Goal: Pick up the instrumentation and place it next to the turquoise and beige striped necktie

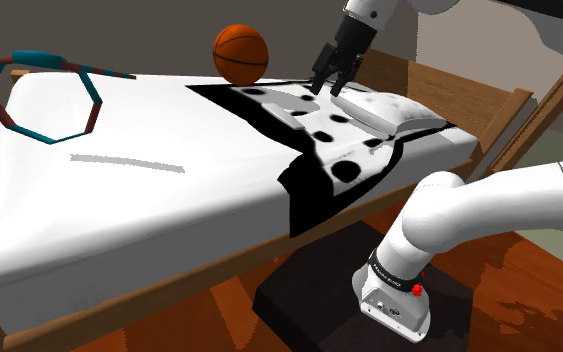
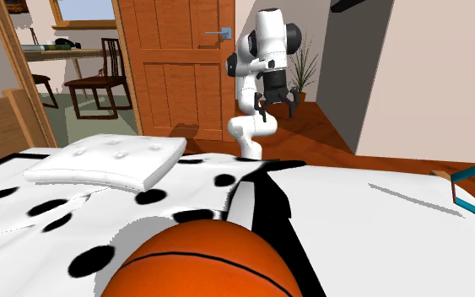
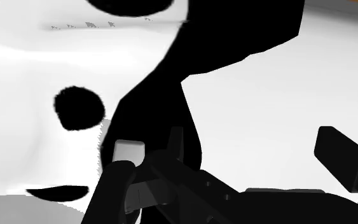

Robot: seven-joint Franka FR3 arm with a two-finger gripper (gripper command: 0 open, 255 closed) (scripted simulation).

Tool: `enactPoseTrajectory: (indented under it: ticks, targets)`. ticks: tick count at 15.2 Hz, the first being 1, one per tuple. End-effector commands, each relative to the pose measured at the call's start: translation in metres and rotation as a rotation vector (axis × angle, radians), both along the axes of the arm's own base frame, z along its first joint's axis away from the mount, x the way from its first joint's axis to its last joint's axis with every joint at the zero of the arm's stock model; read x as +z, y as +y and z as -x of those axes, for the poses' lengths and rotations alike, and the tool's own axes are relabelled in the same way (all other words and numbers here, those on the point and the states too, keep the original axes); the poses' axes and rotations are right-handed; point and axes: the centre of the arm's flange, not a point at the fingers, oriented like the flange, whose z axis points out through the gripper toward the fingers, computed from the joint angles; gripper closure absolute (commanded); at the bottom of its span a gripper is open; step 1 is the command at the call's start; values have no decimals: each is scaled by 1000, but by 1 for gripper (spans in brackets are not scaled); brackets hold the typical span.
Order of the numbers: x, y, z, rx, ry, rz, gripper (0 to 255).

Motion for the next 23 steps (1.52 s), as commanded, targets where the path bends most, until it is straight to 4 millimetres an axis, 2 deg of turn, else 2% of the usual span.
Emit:
enactPoseTrajectory:
  ticks: [1, 12, 23]
  targets:
    - [0, 0, 0, 0, 0, 0, 0]
    - [-59, -61, -123, -98, 89, 45, 0]
    - [-125, -136, -235, -197, 178, 90, 0]
